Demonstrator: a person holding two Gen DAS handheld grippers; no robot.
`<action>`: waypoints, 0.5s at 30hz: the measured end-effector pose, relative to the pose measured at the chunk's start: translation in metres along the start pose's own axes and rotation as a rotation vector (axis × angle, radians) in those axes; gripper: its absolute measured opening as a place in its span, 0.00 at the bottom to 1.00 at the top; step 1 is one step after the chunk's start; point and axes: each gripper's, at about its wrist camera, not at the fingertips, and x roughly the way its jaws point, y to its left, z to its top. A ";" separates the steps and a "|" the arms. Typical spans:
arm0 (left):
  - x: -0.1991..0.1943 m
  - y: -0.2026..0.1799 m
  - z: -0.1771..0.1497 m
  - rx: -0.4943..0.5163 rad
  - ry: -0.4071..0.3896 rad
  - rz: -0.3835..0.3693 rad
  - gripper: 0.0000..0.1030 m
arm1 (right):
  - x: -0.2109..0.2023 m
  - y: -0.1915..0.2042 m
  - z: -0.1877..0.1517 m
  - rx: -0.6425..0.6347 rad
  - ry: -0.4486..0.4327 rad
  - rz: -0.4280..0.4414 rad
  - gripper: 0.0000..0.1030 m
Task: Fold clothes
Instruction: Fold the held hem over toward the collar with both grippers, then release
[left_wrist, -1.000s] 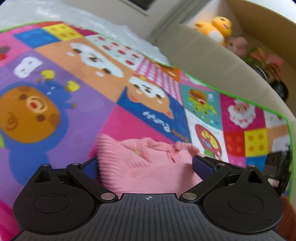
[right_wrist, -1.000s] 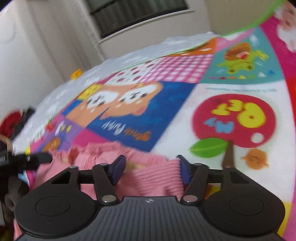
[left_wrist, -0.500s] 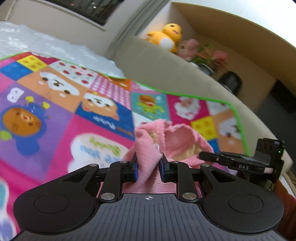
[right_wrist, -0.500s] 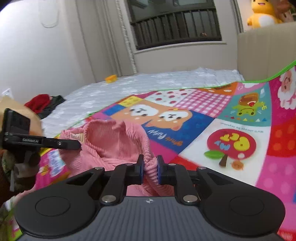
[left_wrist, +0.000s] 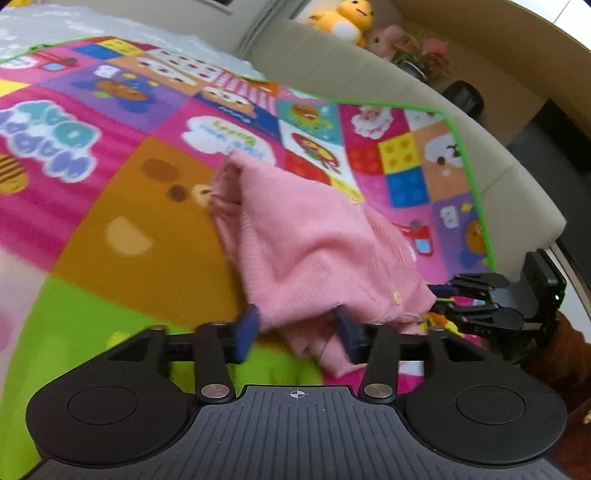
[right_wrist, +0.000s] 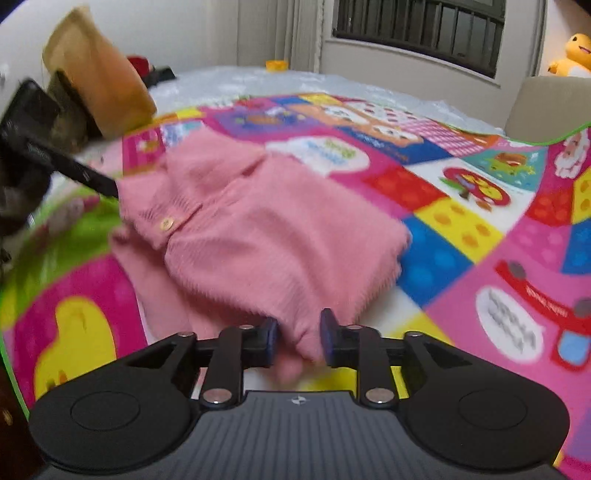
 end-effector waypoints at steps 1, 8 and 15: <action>-0.005 0.001 0.000 -0.007 -0.011 0.002 0.60 | -0.005 -0.002 -0.004 0.009 0.002 -0.008 0.43; -0.014 -0.006 0.023 -0.072 -0.148 -0.014 0.92 | -0.044 -0.042 -0.002 0.263 -0.151 0.024 0.76; 0.046 0.003 0.030 -0.176 -0.127 0.080 0.88 | 0.025 -0.063 0.002 0.501 -0.187 0.020 0.76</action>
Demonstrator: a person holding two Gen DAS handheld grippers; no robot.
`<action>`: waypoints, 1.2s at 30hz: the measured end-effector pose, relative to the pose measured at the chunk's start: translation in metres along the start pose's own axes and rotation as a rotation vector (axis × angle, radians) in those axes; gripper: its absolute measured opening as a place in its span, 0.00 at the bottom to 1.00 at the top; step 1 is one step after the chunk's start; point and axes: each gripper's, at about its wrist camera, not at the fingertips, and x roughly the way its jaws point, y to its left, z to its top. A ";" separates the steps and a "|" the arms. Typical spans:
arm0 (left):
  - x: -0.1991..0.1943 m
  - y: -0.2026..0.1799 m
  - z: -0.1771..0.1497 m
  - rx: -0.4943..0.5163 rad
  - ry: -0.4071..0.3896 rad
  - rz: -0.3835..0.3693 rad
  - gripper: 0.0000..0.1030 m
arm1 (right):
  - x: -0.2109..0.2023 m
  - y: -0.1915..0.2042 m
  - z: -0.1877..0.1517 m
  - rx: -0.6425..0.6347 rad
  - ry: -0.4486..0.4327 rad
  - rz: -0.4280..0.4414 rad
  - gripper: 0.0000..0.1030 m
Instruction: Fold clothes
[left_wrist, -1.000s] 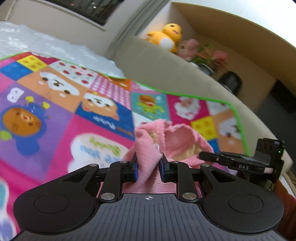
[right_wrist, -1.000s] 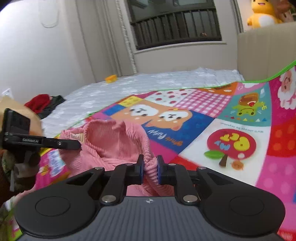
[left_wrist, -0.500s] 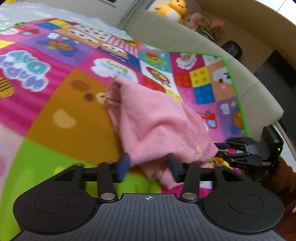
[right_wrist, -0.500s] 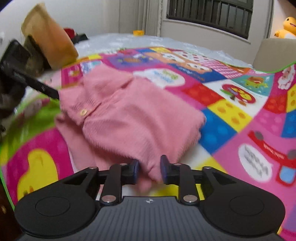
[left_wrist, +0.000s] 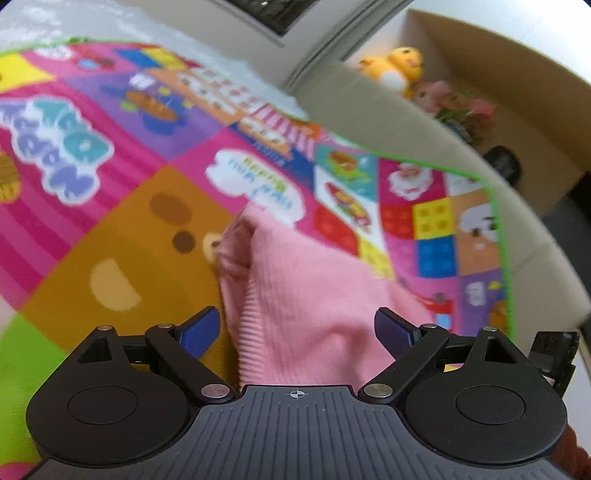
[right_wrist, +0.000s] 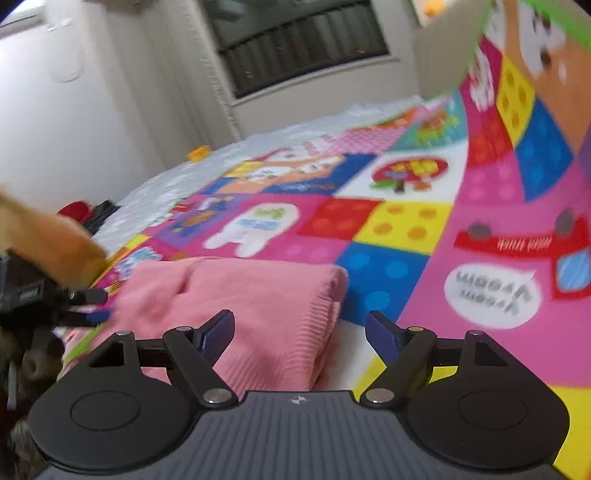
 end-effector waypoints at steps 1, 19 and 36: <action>0.008 0.001 -0.001 -0.009 0.009 0.005 0.78 | 0.011 0.002 -0.003 0.001 0.006 -0.005 0.68; -0.034 -0.013 -0.049 0.136 0.105 0.089 0.43 | -0.014 0.021 -0.042 -0.132 0.046 -0.058 0.33; -0.048 -0.052 -0.047 0.251 -0.045 0.019 0.93 | -0.023 0.038 -0.018 0.176 -0.023 0.356 0.79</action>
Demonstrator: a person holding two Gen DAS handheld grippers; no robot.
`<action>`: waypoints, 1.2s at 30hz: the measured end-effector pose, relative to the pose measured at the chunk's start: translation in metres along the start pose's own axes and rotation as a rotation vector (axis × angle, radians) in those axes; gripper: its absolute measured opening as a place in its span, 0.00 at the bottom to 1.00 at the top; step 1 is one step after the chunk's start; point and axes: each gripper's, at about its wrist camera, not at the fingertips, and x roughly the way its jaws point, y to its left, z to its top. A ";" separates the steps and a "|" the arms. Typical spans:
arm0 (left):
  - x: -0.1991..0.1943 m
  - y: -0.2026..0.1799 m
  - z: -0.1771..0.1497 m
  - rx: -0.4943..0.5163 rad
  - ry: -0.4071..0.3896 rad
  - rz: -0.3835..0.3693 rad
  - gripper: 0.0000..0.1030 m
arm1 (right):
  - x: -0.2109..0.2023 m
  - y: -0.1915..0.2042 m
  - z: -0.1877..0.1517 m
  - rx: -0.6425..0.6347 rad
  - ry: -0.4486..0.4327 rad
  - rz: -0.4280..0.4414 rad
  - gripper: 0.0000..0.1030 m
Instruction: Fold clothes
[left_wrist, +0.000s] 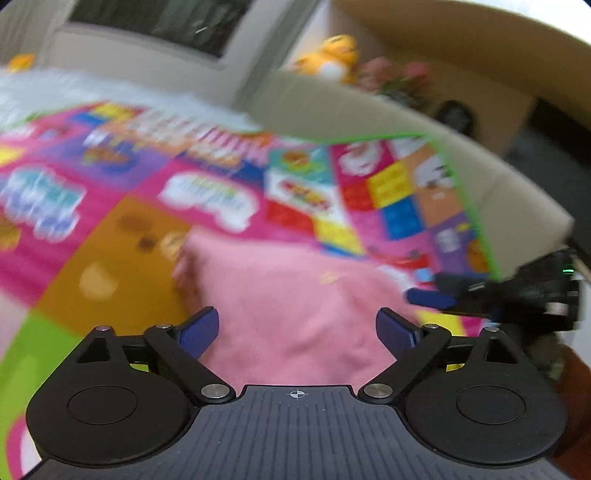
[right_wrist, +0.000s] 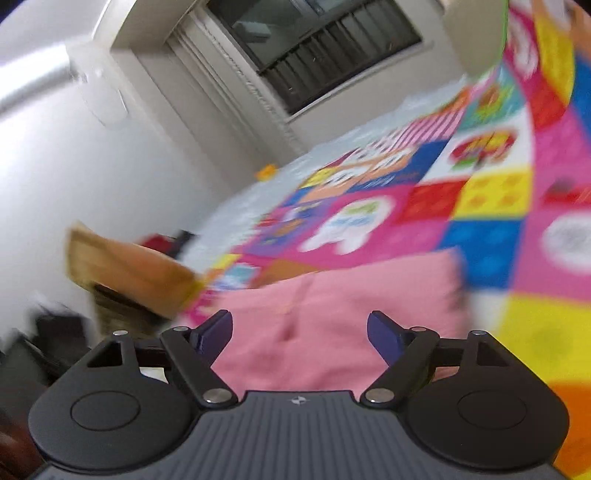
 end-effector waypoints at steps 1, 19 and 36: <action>0.002 0.005 -0.005 -0.037 0.003 0.013 0.93 | 0.006 0.001 -0.002 0.033 0.013 0.030 0.79; 0.009 0.022 -0.028 -0.175 0.014 -0.129 0.93 | 0.038 0.024 0.002 -0.009 -0.018 0.156 0.82; -0.010 0.022 -0.025 -0.152 -0.007 -0.069 0.94 | 0.075 0.059 -0.062 -0.842 0.018 -0.641 0.85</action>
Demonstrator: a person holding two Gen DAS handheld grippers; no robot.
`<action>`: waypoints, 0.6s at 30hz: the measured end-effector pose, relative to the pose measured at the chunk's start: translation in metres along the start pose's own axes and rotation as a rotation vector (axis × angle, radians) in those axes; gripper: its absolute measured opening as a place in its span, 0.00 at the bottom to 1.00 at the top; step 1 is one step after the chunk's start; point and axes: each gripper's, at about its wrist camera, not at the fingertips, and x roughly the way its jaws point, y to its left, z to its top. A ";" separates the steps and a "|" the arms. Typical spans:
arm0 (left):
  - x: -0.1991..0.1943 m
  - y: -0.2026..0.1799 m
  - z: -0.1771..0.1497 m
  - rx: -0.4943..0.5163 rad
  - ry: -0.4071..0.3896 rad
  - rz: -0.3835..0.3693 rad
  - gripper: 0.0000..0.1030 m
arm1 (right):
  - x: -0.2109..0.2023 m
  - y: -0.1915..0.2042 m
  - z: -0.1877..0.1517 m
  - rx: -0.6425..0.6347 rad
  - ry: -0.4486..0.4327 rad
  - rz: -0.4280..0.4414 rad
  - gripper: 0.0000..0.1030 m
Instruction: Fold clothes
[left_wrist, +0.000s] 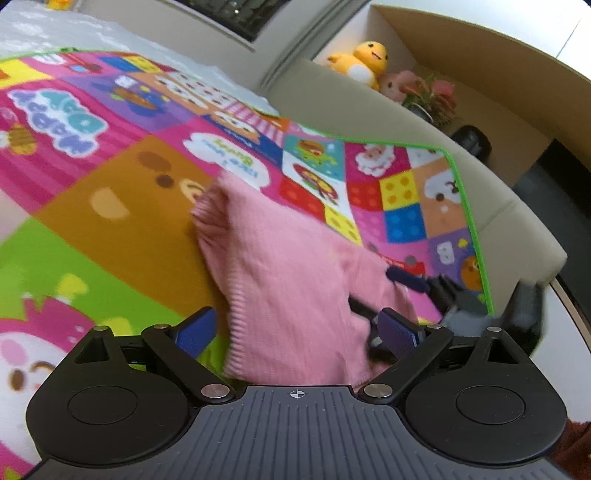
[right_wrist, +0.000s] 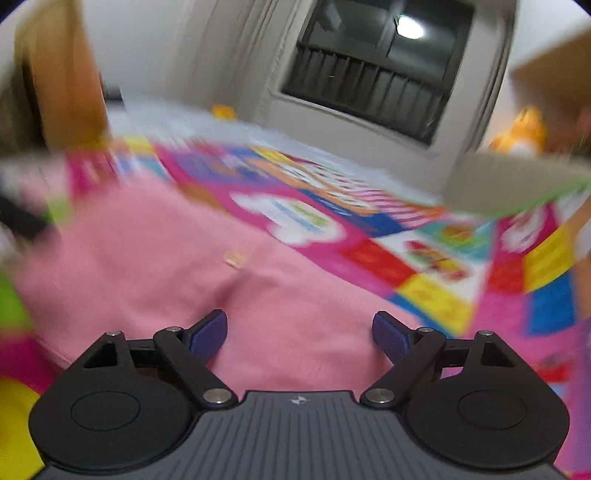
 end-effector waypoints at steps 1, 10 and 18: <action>-0.003 -0.002 0.002 0.007 -0.010 0.000 0.95 | 0.000 -0.003 -0.001 0.018 0.002 0.011 0.85; 0.017 -0.040 0.029 0.093 -0.049 -0.137 0.96 | -0.027 -0.041 0.000 0.122 -0.087 -0.001 1.00; 0.067 -0.036 -0.002 0.093 0.065 -0.143 0.96 | -0.019 -0.093 -0.029 0.363 0.005 -0.040 1.00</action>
